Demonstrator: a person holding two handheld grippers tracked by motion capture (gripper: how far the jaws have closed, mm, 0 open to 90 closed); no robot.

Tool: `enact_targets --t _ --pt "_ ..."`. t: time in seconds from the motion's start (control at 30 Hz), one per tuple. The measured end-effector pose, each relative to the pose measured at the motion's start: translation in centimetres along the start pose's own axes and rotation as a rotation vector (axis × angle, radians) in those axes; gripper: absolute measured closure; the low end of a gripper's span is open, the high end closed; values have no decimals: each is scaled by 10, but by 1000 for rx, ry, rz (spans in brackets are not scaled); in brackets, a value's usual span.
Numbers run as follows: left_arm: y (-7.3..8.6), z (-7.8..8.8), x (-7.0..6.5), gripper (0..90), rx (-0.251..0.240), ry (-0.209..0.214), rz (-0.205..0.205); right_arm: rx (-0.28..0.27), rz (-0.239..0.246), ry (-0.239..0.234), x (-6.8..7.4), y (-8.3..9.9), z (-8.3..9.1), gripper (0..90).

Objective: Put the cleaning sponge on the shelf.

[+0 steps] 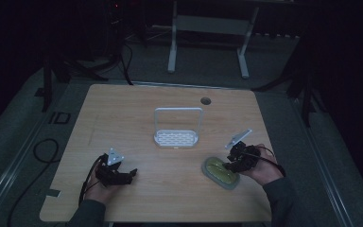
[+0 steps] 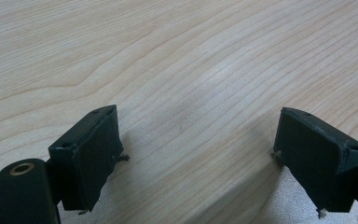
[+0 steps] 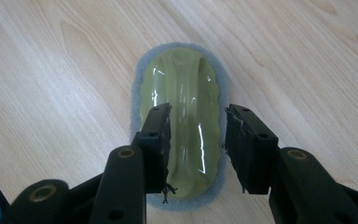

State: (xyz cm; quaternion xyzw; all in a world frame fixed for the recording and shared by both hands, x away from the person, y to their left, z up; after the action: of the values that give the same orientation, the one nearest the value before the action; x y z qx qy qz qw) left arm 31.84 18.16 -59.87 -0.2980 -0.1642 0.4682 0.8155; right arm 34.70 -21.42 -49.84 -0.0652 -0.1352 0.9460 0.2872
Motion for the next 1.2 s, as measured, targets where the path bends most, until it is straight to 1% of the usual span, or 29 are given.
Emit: enact_targets --t 0.1,0.2,0.53,0.73,0.8,0.87,0.97,1.13,1.2 --pt "0 0 0 147 0 0 0 20 9 -6 1 -2 -2 600" --pt "0 0 0 147 0 -1 -2 22 12 -20 2 -3 -4 600" --pt "0 0 0 147 1 0 -1 80 24 -26 4 -6 -11 612" --pt "0 0 0 147 2 -1 -4 102 25 -29 4 -7 -13 613" --pt "0 0 0 147 2 -1 -4 117 33 -27 4 -8 -14 616" --pt "0 0 0 147 2 -1 -4 117 33 -27 3 -8 -14 618" --pt "0 0 0 147 2 -2 -5 132 38 -25 3 -10 -14 626" --pt "0 0 0 147 2 -1 -3 159 40 -32 3 -13 -16 633" --pt "0 0 0 147 2 -2 -5 161 42 -39 3 -14 -18 633"
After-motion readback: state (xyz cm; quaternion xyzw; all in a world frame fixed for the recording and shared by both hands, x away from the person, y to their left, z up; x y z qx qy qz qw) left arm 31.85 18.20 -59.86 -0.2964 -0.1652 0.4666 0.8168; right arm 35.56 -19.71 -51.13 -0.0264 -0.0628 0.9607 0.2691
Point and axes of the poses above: each handheld gripper's, and its own axes: z roughly backward along the jaws, y roughly out of its underside, x roughly to its left, the point moved 5 cm from there along -z, roughly forward along the jaws, and after that the axes turned 6 degrees about x, right-handed, at the moved point
